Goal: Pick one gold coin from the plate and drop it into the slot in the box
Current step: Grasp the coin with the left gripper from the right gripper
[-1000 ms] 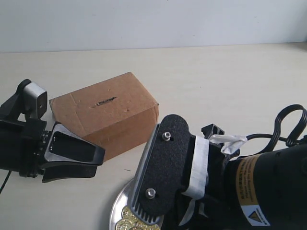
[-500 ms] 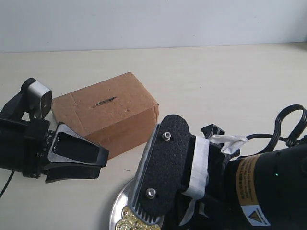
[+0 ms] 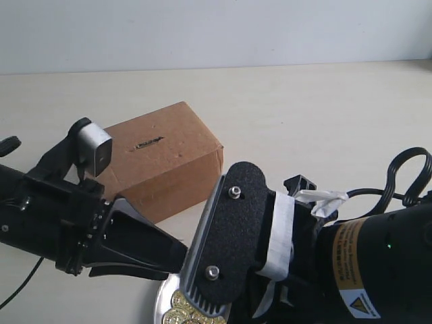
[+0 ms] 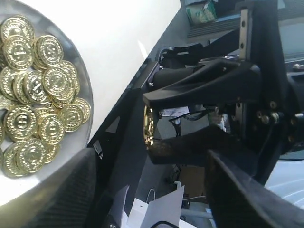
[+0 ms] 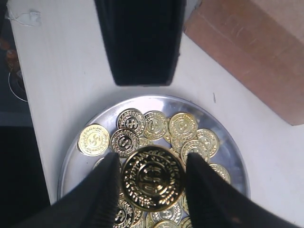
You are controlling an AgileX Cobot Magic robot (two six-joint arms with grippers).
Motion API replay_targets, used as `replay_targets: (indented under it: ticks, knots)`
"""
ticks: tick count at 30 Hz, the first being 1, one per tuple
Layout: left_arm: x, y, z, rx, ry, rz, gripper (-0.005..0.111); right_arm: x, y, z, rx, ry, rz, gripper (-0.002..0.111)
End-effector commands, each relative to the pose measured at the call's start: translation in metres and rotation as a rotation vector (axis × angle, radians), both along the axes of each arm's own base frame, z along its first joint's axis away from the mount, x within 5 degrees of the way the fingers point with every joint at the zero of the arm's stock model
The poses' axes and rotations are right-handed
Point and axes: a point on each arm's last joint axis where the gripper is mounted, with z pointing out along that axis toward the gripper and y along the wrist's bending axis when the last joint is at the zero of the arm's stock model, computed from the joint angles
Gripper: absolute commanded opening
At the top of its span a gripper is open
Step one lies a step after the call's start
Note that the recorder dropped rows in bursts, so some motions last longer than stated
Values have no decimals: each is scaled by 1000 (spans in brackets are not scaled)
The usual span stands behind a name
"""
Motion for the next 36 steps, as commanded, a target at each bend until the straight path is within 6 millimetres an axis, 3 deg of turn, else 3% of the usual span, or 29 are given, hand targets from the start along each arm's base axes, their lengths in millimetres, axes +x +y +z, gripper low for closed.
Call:
replay_targets:
  ticks: [1, 14, 20, 27, 36]
  knots:
    - [-3, -10, -3, 40, -33, -13, 63, 0, 0, 2, 1, -15, 11, 23]
    - [9, -20, -1, 50, -43, -32, 63, 0, 0, 2, 1, -15, 11, 23]
    - [2, -33, -7, 60, -26, -61, 62, 0, 0, 2, 1, -15, 11, 23]
    - [7, -43, 1, 41, -62, -68, 62, 0, 0, 2, 1, -15, 11, 23]
    - [8, -44, -2, 53, -28, -67, 62, 0, 0, 2, 1, -15, 11, 23]
